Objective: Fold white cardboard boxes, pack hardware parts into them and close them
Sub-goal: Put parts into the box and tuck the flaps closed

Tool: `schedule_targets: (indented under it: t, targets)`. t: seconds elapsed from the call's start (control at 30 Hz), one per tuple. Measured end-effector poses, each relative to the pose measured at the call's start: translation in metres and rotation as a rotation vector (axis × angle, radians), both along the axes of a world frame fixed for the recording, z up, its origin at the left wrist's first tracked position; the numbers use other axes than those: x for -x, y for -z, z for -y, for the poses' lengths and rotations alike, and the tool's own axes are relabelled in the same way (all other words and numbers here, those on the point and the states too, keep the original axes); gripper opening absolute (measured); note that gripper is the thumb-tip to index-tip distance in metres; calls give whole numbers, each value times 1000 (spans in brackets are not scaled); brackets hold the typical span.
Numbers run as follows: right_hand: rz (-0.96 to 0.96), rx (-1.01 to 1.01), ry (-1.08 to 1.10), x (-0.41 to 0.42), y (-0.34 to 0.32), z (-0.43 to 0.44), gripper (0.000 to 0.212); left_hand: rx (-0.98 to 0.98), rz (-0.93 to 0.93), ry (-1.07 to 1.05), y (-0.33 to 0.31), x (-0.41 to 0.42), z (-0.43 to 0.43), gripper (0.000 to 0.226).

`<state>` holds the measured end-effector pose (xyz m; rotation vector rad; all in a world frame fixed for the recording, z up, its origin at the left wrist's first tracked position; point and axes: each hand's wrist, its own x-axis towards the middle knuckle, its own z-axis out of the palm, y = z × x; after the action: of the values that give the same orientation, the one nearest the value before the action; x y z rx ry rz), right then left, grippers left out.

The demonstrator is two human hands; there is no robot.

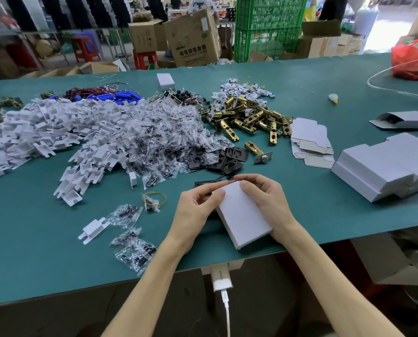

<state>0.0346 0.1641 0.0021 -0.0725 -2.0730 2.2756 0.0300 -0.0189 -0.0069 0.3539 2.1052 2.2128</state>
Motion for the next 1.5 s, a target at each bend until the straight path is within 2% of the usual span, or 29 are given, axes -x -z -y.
schedule_targets:
  t: [0.43,0.6,0.67,0.77,0.83,0.87,0.93,1.07,1.5]
  targets:
    - [-28,-45,98,0,-2,4,13,-32,50,-46,3,3,0,25]
    - [-74,-307,165,-2,-4,8,17,-43,34,-82,1,2,1,22]
    - [-126,-498,133,-10,-5,8,33,-55,36,-95,0,2,1,20]
    - [-186,-896,-7,-27,-6,12,89,-14,14,-90,0,1,1,17]
    - [-199,-1054,-54,-35,-7,15,107,16,4,-60,1,1,1,16]
    - [-195,-1093,-60,-37,-8,16,107,13,8,-54,1,1,0,15]
    - [-188,-1129,-68,-38,-11,16,95,1,15,-54,2,1,0,13]
    - [-164,-1074,-40,-37,-17,13,68,7,3,-16,3,0,-1,15]
    - [-156,-1179,-5,-35,-28,6,48,35,-11,-38,5,2,-1,17]
